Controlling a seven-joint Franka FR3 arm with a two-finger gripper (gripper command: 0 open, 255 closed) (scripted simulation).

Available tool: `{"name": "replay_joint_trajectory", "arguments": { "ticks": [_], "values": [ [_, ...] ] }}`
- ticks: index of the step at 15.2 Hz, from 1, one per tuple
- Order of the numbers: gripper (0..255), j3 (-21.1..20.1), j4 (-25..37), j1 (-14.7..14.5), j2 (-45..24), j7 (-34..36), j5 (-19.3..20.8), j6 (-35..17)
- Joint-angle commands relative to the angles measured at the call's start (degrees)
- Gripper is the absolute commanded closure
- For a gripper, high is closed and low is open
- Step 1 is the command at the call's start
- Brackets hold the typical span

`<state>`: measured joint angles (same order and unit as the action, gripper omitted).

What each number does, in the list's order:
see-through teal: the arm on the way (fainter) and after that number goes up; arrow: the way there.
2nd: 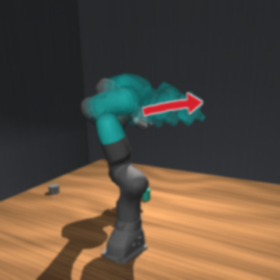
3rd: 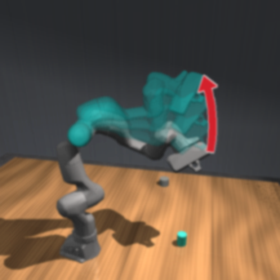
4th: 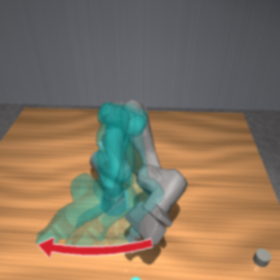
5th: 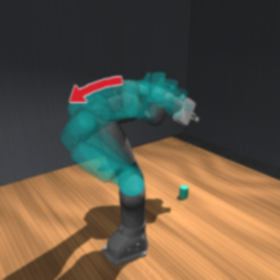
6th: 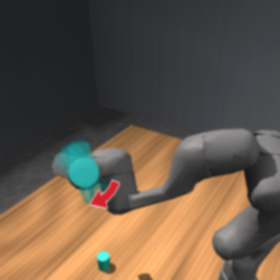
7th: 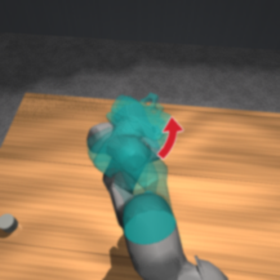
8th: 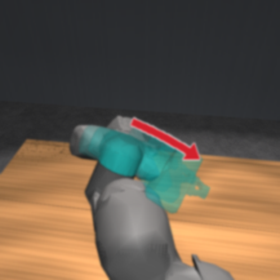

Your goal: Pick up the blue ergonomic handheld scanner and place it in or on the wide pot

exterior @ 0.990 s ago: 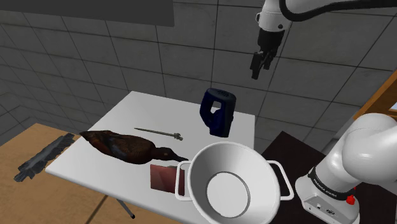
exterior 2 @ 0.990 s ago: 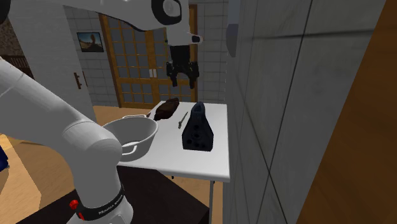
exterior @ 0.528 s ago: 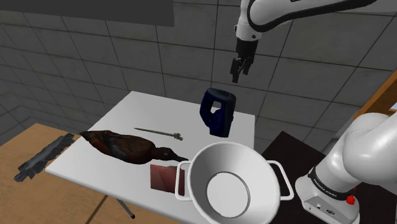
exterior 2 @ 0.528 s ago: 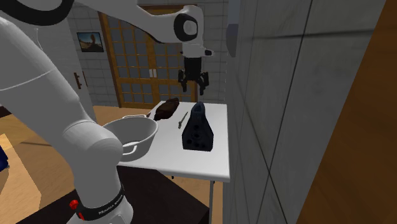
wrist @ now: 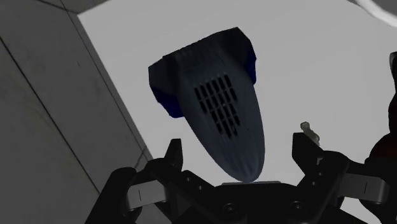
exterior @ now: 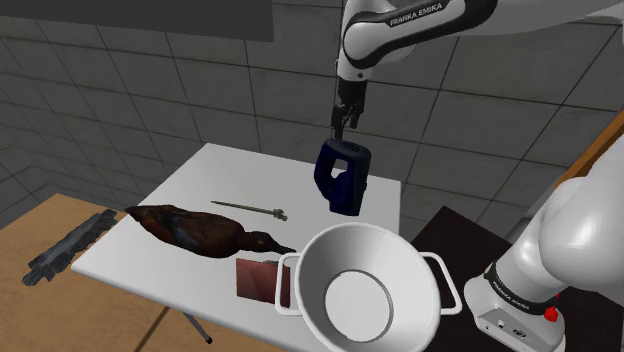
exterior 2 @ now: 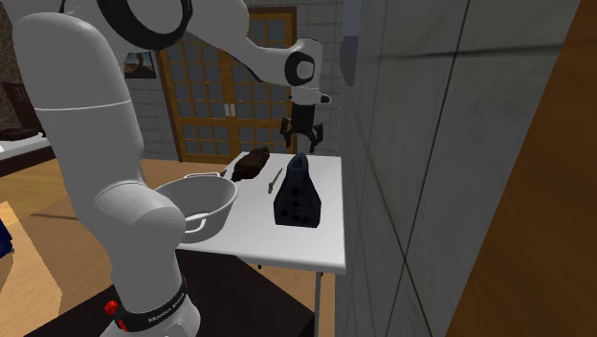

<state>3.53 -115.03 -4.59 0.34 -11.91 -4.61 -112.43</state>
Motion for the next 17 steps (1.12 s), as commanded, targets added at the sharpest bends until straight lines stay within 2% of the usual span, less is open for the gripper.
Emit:
{"name": "replay_joint_trajectory", "arguments": {
  "ticks": [1,3,11,17],
  "values": [
    [0,-0.1,3.7,-0.1,-4.8,-1.5,-1.6,-0.7],
    [0,-0.4,7.2,-0.2,-9.1,-2.8,-2.9,-1.1],
    [0,-0.7,3.5,-0.4,-10.8,-3.0,-3.4,-6.5],
    [0,-0.7,3.5,-0.4,-10.8,-3.0,-3.4,-6.5]
  ]
}}
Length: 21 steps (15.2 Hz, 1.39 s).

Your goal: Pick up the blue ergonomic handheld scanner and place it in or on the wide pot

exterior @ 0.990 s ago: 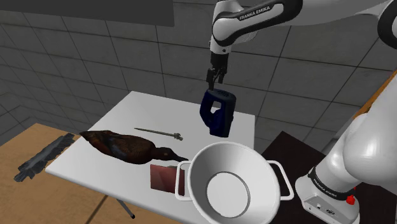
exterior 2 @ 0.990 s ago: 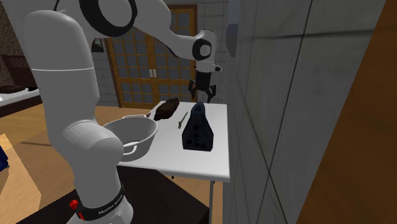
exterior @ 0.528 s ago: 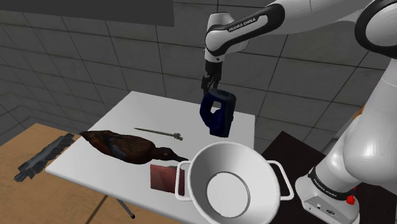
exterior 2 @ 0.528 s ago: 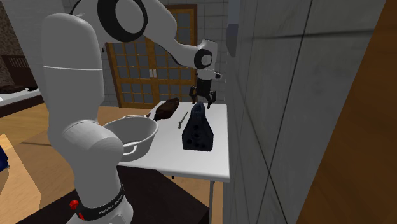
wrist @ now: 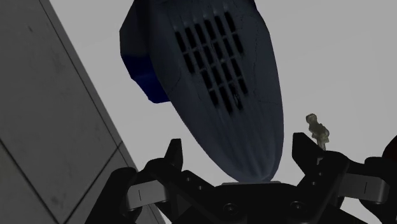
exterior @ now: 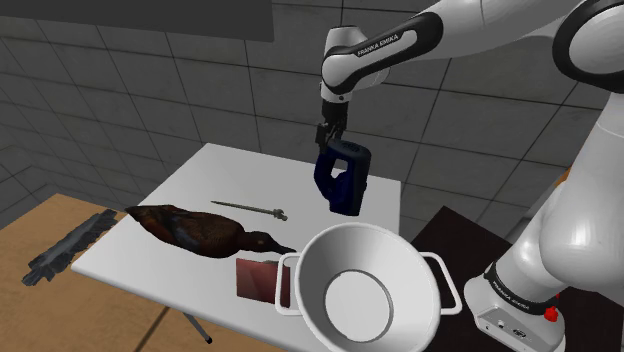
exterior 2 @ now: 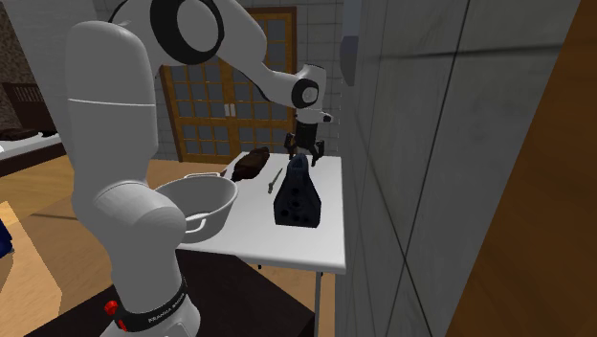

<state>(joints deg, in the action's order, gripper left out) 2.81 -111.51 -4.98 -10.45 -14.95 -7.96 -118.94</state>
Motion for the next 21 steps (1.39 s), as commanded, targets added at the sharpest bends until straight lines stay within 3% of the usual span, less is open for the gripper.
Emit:
{"name": "replay_joint_trajectory", "arguments": {
  "ticks": [1,2,3,12,21],
  "values": [
    [0,0.0,0.0,0.0,0.0,0.0,0.0,0.0],
    [0,0.0,0.0,0.0,0.0,0.0,0.0,0.0],
    [255,0.0,0.0,0.0,0.0,0.0,0.0,0.0],
    [255,0.0,0.0,0.0,0.0,0.0,0.0,0.0],
    [255,0.1,4.0,0.0,2.4,0.9,0.5,6.3]
  ]
}}
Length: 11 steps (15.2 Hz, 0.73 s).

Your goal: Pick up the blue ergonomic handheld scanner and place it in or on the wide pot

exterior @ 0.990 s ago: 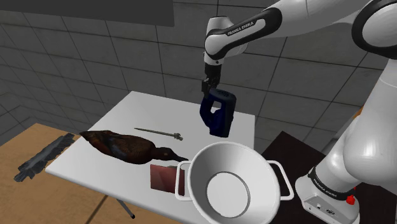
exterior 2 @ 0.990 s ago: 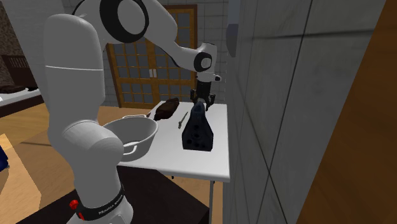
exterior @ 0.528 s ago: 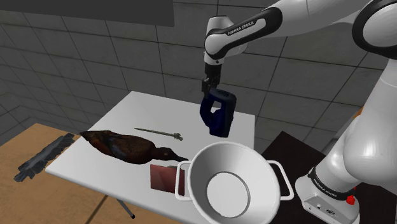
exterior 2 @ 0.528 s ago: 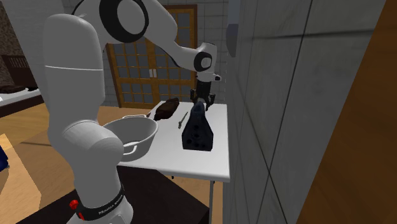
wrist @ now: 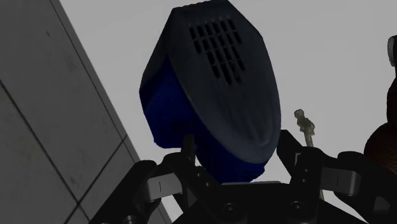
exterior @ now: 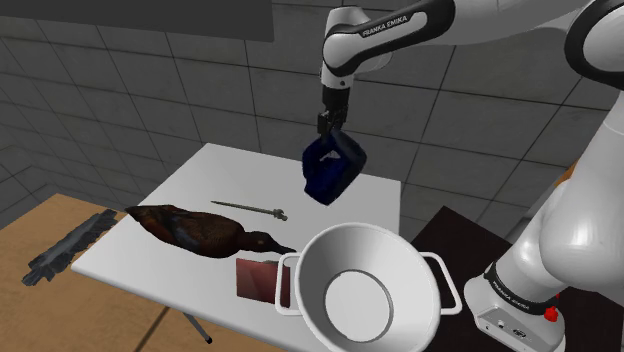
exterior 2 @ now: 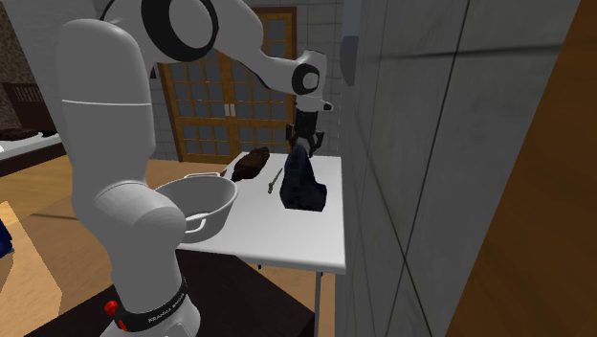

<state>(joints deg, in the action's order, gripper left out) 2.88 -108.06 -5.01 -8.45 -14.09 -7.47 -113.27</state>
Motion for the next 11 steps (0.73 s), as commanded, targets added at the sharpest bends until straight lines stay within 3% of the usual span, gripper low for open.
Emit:
{"name": "replay_joint_trajectory", "arguments": {
  "ticks": [1,11],
  "values": [
    [255,0.1,1.0,0.1,0.6,0.1,0.1,1.4],
    [255,0.1,6.8,0.1,2.1,0.9,0.5,8.6]
  ]
}}
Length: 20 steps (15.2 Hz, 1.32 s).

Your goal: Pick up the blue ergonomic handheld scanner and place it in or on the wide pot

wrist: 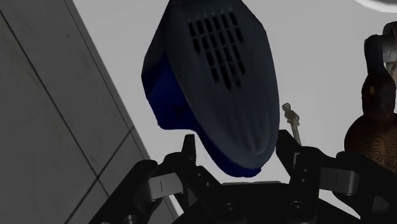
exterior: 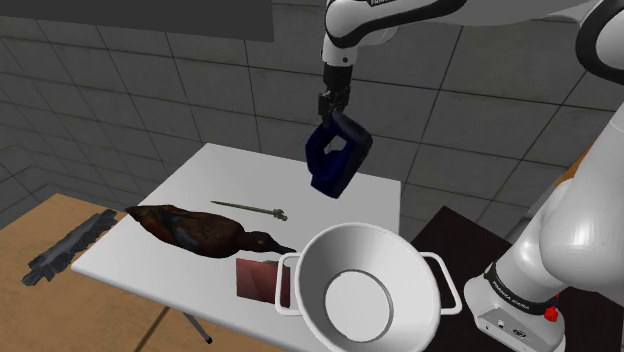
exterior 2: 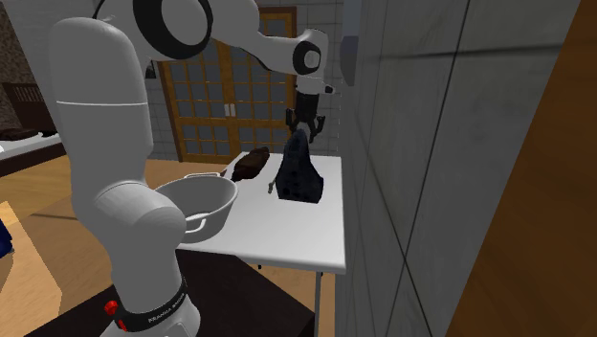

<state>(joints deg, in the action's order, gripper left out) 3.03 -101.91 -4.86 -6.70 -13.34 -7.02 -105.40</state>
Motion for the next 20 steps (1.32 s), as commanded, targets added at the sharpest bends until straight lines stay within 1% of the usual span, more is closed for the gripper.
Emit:
{"name": "replay_joint_trajectory", "arguments": {
  "ticks": [1,11,20],
  "values": [
    [255,0.0,1.3,0.0,0.5,0.3,0.1,1.5],
    [255,0.0,8.8,0.1,0.6,1.0,0.2,9.1],
    [255,0.1,17.2,0.2,-0.5,1.7,0.2,16.4]
  ]
}}
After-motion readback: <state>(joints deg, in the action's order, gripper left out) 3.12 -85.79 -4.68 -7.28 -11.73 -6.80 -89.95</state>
